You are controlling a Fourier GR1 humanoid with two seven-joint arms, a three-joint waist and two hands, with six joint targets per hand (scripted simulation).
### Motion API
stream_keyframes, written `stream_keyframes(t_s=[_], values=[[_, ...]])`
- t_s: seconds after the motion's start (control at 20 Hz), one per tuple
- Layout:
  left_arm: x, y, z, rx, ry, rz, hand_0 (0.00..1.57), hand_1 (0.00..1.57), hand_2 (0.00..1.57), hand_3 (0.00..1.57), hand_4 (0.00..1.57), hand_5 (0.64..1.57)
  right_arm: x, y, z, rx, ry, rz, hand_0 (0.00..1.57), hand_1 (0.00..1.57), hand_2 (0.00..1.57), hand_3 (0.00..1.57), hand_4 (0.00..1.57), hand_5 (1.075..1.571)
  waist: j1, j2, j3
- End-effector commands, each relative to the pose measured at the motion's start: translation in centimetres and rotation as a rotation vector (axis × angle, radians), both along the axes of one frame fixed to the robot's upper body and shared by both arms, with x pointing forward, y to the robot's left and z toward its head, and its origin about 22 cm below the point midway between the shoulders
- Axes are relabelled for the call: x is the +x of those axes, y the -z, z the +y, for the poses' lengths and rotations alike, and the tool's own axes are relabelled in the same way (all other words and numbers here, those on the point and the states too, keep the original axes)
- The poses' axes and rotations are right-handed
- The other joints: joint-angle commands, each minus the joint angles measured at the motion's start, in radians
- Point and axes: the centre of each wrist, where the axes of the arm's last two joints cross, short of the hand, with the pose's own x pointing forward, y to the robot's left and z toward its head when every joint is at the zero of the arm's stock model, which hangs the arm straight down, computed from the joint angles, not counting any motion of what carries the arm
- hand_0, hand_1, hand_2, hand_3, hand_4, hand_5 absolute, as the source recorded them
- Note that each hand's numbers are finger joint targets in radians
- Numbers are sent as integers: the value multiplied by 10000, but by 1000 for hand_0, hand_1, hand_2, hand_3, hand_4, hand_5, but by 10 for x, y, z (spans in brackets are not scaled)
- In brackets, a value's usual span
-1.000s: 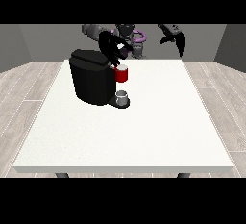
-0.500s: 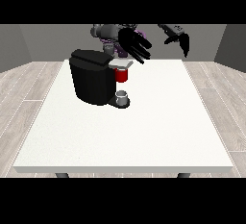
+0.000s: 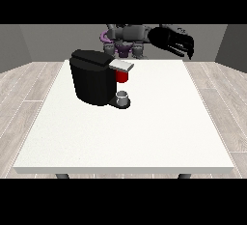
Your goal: Insert the coffee pod into the coffee machine and close the lid
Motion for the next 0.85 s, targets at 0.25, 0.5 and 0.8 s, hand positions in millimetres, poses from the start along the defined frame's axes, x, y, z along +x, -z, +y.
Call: stream_keyframes(t_s=[0.25, 0.5, 0.8], values=[[-5, -3, -5, -54, -11, -17, 0, 0, 0, 0, 329, 1571, 11, 8, 41, 230, -1045, -143, 0, 0, 0, 0, 0, 1571, -323, -202, -25], [-21, 26, -7, -191, -427, 522, 0, 0, 0, 0, 266, 1571, 4, 56, 69, 223, -2096, -575, 0, 0, 0, 0, 0, 1571, -890, -760, -22], [-17, 39, 53, -375, -1621, 1259, 0, 0, 0, 0, 266, 1571, -13, 106, 100, 654, -3606, 27, 0, 0, 0, 0, 259, 1571, -2147, -1501, -24]])
